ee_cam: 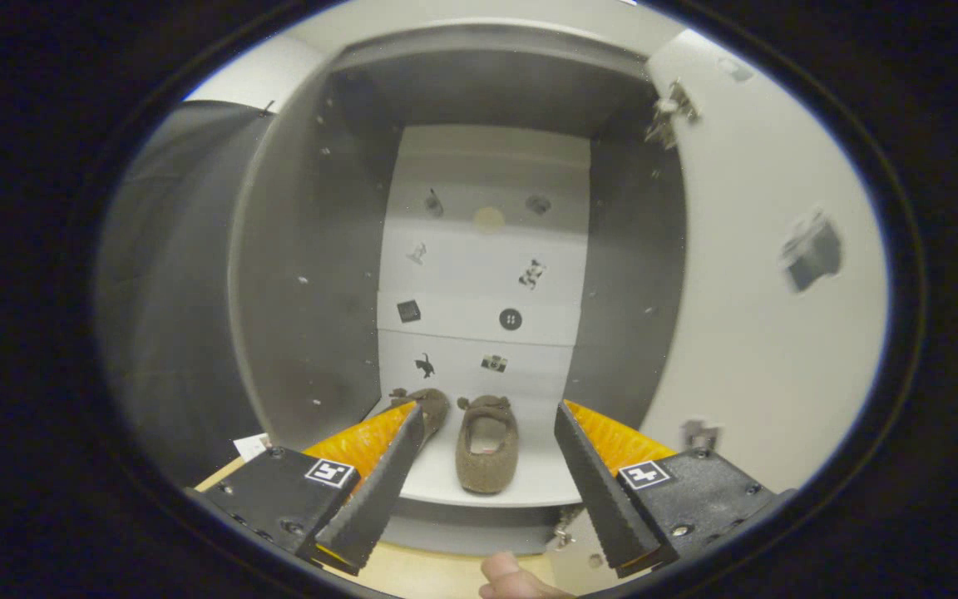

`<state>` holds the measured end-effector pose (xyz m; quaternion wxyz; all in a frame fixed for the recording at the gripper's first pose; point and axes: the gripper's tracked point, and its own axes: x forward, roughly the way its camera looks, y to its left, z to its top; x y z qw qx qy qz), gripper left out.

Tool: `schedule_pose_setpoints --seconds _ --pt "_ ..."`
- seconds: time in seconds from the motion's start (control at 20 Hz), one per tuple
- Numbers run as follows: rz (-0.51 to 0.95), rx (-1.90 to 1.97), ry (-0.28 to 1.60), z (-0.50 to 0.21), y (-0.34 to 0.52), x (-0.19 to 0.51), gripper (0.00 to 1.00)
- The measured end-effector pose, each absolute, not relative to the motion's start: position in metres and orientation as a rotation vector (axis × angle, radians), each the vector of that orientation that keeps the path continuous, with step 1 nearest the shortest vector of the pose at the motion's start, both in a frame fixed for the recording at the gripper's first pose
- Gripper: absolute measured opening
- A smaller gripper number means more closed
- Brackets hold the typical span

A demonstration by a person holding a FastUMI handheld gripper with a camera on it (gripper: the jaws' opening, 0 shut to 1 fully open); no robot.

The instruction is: Open the shoe cabinet door, grab the shoes and put them into the shoe cabinet, then close the shoe cabinet door.

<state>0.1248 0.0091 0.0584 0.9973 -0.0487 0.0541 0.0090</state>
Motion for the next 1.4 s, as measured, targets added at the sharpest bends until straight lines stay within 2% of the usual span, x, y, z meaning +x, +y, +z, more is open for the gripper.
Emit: schedule_pose_setpoints --seconds 0.25,0.75,1.05,1.25,1.4 --pt "-0.041 -0.162 -0.02 0.114 -0.016 -0.004 1.0" --pt "0.087 -0.148 -0.065 0.143 -0.063 -0.17 1.0" --pt "0.071 -0.145 -0.11 0.148 -0.151 -0.231 1.0" --pt "-0.071 -0.111 -0.139 0.146 -0.247 -0.238 1.0" --pt "-0.135 -0.066 -0.087 0.122 -0.306 -0.232 1.0"
